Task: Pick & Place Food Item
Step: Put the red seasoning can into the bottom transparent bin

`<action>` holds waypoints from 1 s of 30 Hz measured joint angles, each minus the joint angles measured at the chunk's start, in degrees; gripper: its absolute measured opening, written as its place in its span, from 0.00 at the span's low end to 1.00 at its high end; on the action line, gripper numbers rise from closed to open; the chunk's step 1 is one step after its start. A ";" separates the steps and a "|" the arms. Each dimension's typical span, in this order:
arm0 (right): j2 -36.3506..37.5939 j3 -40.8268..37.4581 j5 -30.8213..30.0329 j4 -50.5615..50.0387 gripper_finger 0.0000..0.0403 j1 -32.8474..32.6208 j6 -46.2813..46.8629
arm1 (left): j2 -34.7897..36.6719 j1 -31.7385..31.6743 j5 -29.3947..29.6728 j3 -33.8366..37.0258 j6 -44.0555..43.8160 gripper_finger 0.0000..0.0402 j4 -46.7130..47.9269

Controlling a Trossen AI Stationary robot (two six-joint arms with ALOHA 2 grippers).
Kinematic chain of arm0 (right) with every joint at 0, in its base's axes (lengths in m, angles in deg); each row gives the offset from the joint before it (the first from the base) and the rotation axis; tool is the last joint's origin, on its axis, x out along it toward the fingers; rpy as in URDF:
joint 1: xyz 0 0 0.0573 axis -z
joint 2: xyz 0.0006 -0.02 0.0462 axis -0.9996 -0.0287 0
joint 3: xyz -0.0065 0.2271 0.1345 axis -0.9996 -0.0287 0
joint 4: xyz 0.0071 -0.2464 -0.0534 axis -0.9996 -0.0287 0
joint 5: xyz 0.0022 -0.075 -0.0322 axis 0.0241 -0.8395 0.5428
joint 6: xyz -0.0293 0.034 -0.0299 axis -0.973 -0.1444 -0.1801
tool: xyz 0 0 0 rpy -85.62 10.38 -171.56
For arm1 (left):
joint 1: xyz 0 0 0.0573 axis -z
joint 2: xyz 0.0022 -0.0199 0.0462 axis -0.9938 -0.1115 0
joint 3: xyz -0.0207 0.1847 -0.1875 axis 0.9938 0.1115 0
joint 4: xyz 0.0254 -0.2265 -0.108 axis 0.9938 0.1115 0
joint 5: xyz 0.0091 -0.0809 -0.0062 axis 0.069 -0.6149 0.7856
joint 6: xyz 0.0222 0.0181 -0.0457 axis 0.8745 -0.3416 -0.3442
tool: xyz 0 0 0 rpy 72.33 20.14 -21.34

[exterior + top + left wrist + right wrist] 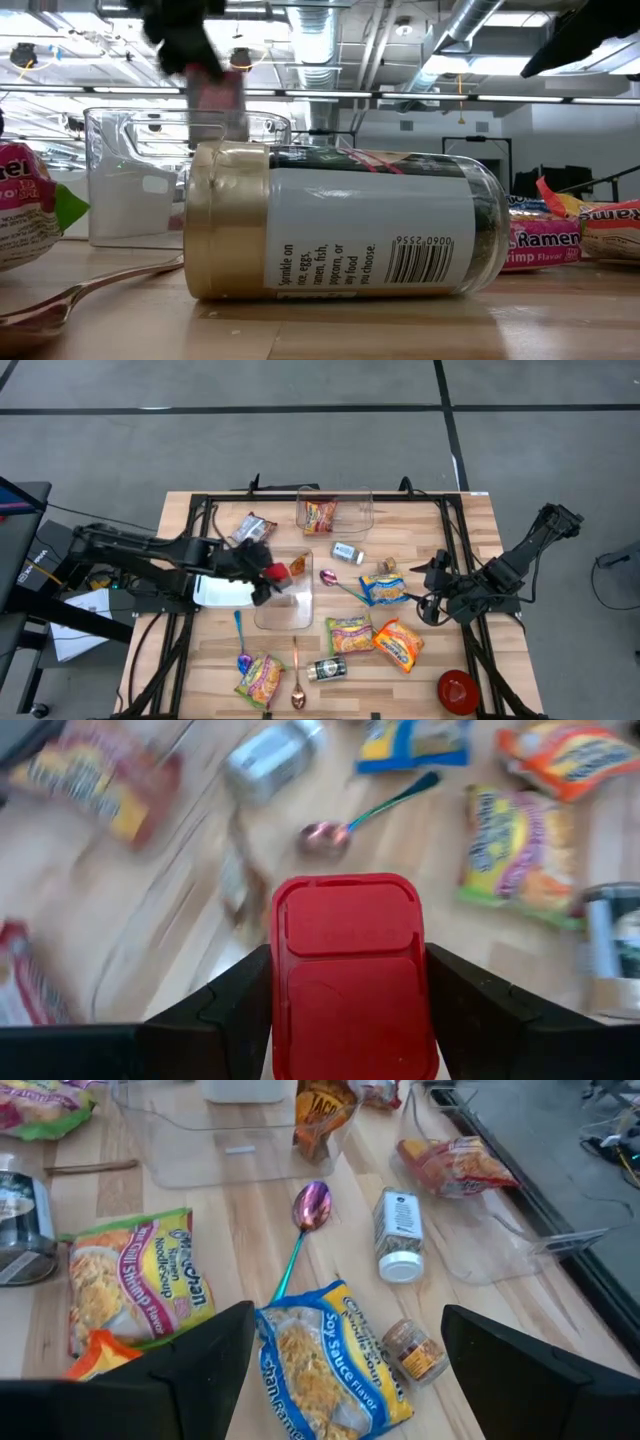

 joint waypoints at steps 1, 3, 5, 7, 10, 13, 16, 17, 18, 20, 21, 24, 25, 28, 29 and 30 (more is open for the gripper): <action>0.00 0.00 -0.69 0.22 0.78 0.00 0.01 | 1.44 -0.66 -0.06 2.79 -0.74 0.53 -2.15; 0.07 0.09 -1.44 0.43 0.78 0.00 -0.02 | 2.67 -2.17 -0.41 7.23 -1.90 0.53 -5.75; 0.07 0.36 -2.36 0.60 0.78 0.02 0.00 | 2.76 -3.96 -1.40 9.96 -2.10 0.53 -7.42; 0.05 0.87 -2.66 0.75 0.78 0.02 -0.02 | 1.64 -5.75 -3.18 10.99 -1.61 0.53 -9.10; 0.07 1.40 -3.43 0.99 0.78 0.04 -0.02 | -1.14 -7.51 -4.72 11.05 0.44 0.53 -9.75; 0.07 1.49 -3.98 0.92 0.78 0.04 -0.02 | -4.64 -8.81 -7.51 11.10 3.18 0.53 -11.60; 0.07 1.49 -4.00 0.89 0.78 0.04 -0.02 | -7.91 -9.90 -9.39 11.10 6.09 0.53 -11.76; 0.07 1.49 -4.00 0.88 0.78 0.04 -0.02 | -8.90 -10.21 -9.74 11.12 7.15 0.53 -11.81; 0.07 1.49 -4.00 0.90 0.78 0.09 -0.02 | -9.66 -10.52 -9.96 11.12 8.08 0.53 -12.18; 0.07 1.49 -3.98 0.88 0.78 0.62 -0.02 | -10.53 -11.38 -11.12 11.11 9.85 0.53 -13.24; 0.07 1.49 -3.98 0.88 0.78 0.92 -0.04 | -10.95 -11.80 -11.63 11.10 10.37 0.53 -13.87; 0.07 1.49 -3.96 0.86 0.78 1.49 -0.27 | -11.18 -13.06 -12.43 11.10 12.18 0.53 -14.61; 0.07 1.49 -3.96 0.83 0.78 1.57 -0.33 | -11.21 -13.43 -12.41 11.10 12.88 0.53 -14.72; 0.07 1.49 -3.96 0.83 0.78 1.57 -0.48 | -11.23 -14.27 -12.52 11.10 15.04 0.53 -14.67; 0.07 1.49 -3.96 0.81 0.78 1.55 -0.48 | -11.23 -14.47 -12.52 11.10 16.00 0.53 -14.67; 0.07 1.49 -3.96 0.82 0.78 1.55 -0.48 | -11.23 -14.64 -12.52 11.10 17.03 0.53 -14.67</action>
